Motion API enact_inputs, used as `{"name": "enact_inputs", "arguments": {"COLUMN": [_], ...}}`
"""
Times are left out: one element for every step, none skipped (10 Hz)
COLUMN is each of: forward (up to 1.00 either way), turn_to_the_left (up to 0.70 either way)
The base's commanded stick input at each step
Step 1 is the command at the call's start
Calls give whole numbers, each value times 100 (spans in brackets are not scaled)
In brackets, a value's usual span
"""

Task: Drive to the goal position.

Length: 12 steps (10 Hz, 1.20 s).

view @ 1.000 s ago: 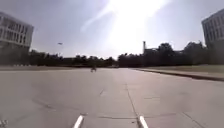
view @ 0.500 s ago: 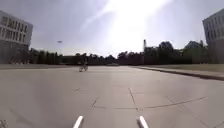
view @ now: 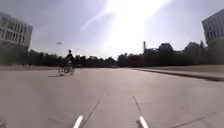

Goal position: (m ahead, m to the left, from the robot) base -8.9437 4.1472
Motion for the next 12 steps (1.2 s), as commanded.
{"name": "enact_inputs", "arguments": {"forward": [100, 100, 100, 100, 100, 100, 100, 100, 100, 100, 100, 100], "turn_to_the_left": [0, 0, 0, 0, 0, 0, 0, 0, 0, 0, 0, 0]}}
